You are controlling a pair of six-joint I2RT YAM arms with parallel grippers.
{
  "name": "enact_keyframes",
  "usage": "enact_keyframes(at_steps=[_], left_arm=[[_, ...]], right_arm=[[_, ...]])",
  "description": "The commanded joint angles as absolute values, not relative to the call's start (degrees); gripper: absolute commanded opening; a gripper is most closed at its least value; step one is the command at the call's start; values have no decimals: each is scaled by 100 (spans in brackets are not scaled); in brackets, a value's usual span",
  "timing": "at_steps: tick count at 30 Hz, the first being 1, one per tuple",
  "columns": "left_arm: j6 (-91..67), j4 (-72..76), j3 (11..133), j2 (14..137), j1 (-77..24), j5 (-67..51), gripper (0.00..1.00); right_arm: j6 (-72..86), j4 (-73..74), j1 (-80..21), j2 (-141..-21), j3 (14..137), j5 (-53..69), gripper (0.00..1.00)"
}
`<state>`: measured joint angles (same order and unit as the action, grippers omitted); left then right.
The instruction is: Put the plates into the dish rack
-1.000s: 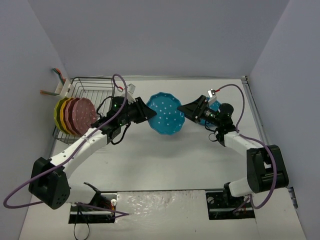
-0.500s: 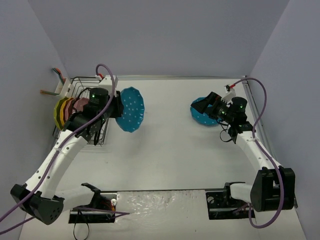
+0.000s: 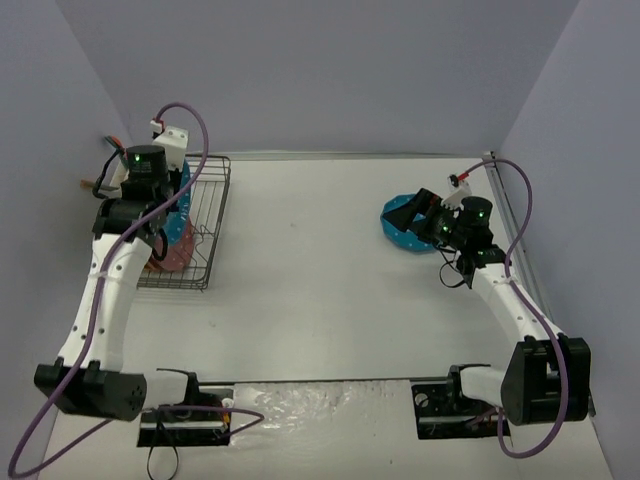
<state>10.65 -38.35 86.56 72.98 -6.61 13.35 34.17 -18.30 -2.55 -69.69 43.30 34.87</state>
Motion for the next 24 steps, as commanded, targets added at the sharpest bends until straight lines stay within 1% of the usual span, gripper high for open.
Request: enact_keyframes(at_steps=[1, 10, 19, 24], left_arm=[[1635, -2789, 8982, 7518, -304, 1087, 0], [1624, -2363, 8504, 7958, -81, 1279, 0], [1633, -2009, 7943, 8053, -79, 1073, 0], [1587, -1742, 7587, 8169, -79, 1144, 0]], right_arm=[[3305, -2125, -202, -6829, 4289, 3542, 100], [3296, -2185, -90, -6766, 4108, 3622, 100], [3324, -2279, -29, -6805, 4001, 3652, 100], [3331, -2294, -26, -6826, 3955, 3574, 100]])
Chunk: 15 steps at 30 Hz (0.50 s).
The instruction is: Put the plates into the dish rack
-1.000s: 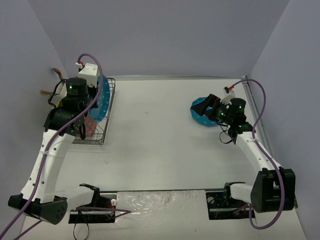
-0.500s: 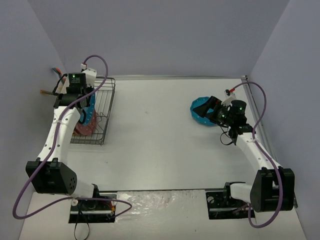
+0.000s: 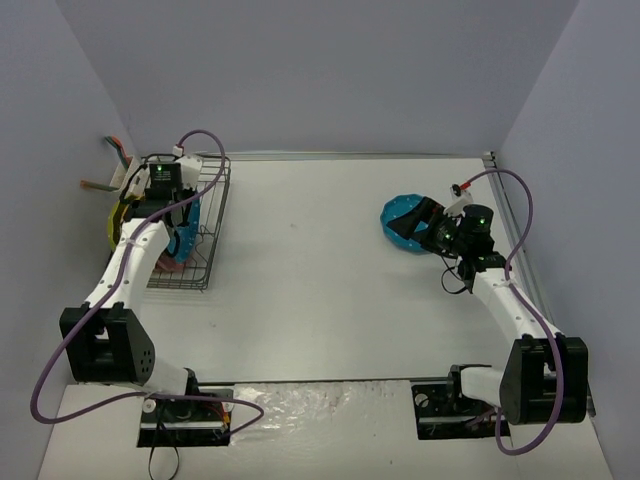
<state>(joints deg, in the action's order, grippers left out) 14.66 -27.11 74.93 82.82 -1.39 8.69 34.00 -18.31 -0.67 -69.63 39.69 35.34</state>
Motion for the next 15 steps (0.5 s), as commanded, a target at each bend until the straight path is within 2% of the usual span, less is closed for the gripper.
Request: enact_keyframes(at_steps=[1, 5, 8, 15], left_arm=[[1567, -1711, 7544, 8215, -79, 1153, 0], [1532, -1498, 7350, 8292, -73, 1125, 6], [1494, -1384, 7251, 8324, -53, 1143, 23], [1442, -1317, 7180, 8314, -53, 1205, 51]], right_arm=[[3331, -2287, -26, -6829, 3952, 3548, 100], [3318, -2246, -26, -6818, 3946, 3399, 100], [3309, -2179, -26, -6829, 3946, 3239, 100], [3209, -1715, -26, -6844, 3997, 2386, 99]])
